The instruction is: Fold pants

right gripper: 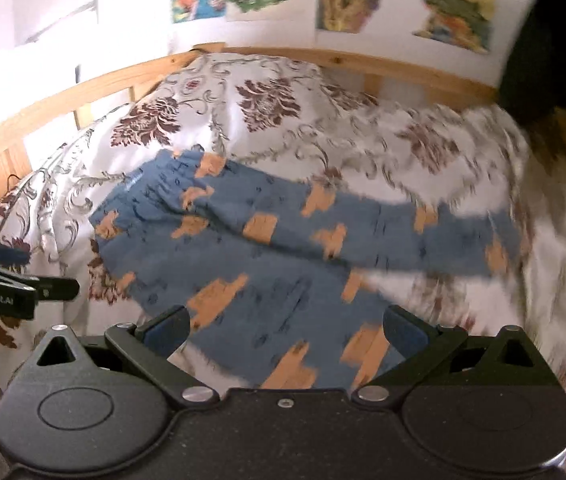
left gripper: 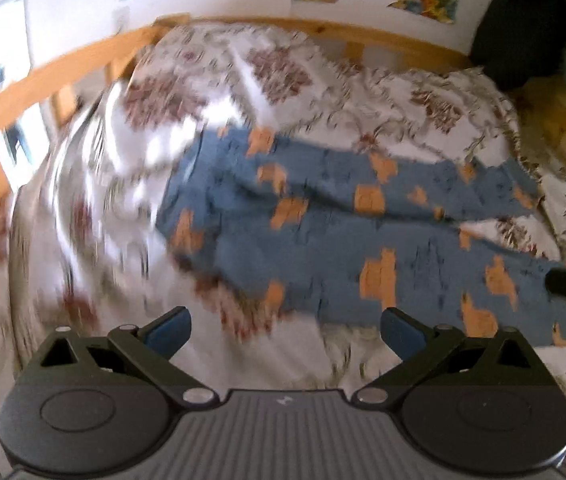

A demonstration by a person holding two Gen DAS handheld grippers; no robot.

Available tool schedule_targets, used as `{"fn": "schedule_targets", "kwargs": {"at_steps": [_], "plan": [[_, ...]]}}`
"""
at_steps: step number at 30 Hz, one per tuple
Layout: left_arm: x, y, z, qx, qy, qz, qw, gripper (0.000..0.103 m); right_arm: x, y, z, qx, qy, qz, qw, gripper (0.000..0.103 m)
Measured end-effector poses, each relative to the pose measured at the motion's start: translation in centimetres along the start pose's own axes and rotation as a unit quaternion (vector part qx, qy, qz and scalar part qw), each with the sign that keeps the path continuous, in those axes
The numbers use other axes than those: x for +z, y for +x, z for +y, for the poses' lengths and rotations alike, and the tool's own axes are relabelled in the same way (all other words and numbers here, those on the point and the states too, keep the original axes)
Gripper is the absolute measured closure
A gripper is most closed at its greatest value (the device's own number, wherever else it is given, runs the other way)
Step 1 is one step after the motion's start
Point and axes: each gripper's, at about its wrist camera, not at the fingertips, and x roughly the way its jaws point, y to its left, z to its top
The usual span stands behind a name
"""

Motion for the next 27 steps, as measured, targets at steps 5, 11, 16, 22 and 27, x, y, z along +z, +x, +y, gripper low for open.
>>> {"fn": "schedule_targets", "kwargs": {"at_steps": [5,11,16,22,27], "plan": [[7.7,0.5,1.1,-0.021,0.083,-0.046,0.9952,0.000,10.4,0.9,-3.4,0.050,-0.081,0.039,0.995,0.001],[16.0,7.8,0.5,0.008,0.191,-0.091,0.9774,0.000,15.8,9.8,-9.7,0.114,-0.123,0.003,0.986,0.001],[20.9,17.7,-0.2,-0.049,0.209,-0.042,0.9757,0.000,14.5,18.2,-15.3,0.120,-0.127,0.042,0.984,0.001],[22.7,28.1,-2.2,-0.097,0.353,0.034,0.9298,0.000,14.6,26.2,-19.8,0.148,-0.103,0.062,0.982,0.001],[23.0,33.3,-1.5,-0.135,0.354,0.113,0.9184,0.002,13.8,30.2,-21.8,0.182,-0.121,0.101,0.971,0.013]]}}
